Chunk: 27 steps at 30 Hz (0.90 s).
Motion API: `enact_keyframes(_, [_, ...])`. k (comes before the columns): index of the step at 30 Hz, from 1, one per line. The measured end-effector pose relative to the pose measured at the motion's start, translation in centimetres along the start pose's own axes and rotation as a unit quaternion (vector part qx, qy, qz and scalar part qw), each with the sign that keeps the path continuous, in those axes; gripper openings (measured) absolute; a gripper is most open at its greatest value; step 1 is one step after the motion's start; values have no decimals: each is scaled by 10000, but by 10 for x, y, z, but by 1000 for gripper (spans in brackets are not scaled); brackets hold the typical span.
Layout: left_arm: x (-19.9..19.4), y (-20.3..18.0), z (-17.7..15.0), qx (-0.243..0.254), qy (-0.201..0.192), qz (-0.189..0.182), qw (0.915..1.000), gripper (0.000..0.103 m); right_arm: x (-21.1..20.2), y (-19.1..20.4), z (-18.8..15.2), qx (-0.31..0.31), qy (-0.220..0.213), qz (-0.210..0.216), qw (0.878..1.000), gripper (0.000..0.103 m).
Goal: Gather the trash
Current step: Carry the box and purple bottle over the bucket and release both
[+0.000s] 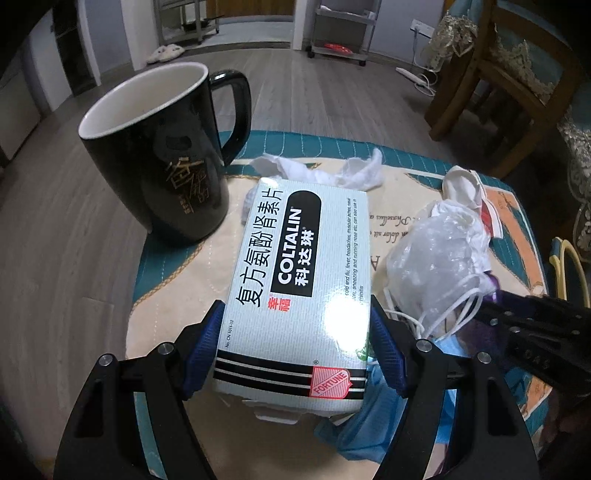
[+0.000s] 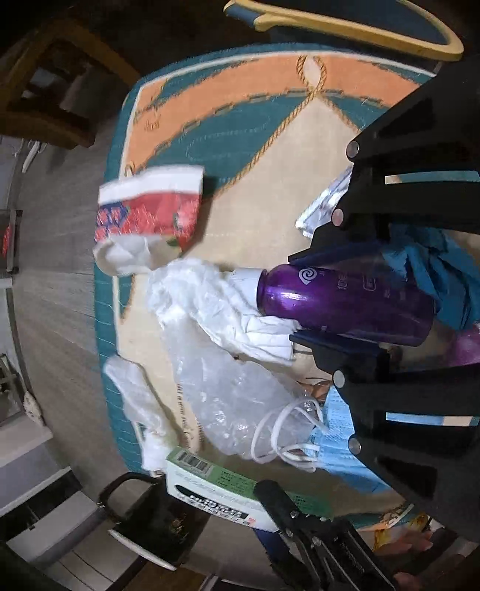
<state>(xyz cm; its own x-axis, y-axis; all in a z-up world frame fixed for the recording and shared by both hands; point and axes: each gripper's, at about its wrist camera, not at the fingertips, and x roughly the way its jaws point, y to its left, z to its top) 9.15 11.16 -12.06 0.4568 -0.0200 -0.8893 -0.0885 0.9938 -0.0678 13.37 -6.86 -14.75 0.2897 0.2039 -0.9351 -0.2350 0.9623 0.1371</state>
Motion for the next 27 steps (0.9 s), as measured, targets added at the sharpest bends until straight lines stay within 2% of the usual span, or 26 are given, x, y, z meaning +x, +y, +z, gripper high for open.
enact_keyframes(5, [-13,-8,3,48,-156,-8,9999,75,-30,-16,-5,231,-216,190,9993,34])
enact_keyframes(15, [-61,-33,3,247,-570,-172,9979,75,-99,-44,-23,301,-744,421,9959,32])
enact_keyframes(27, [-105,-69,-3,589,-1027,-535,9915,75,-167,-86,-44,537,-1440,965,9834,32])
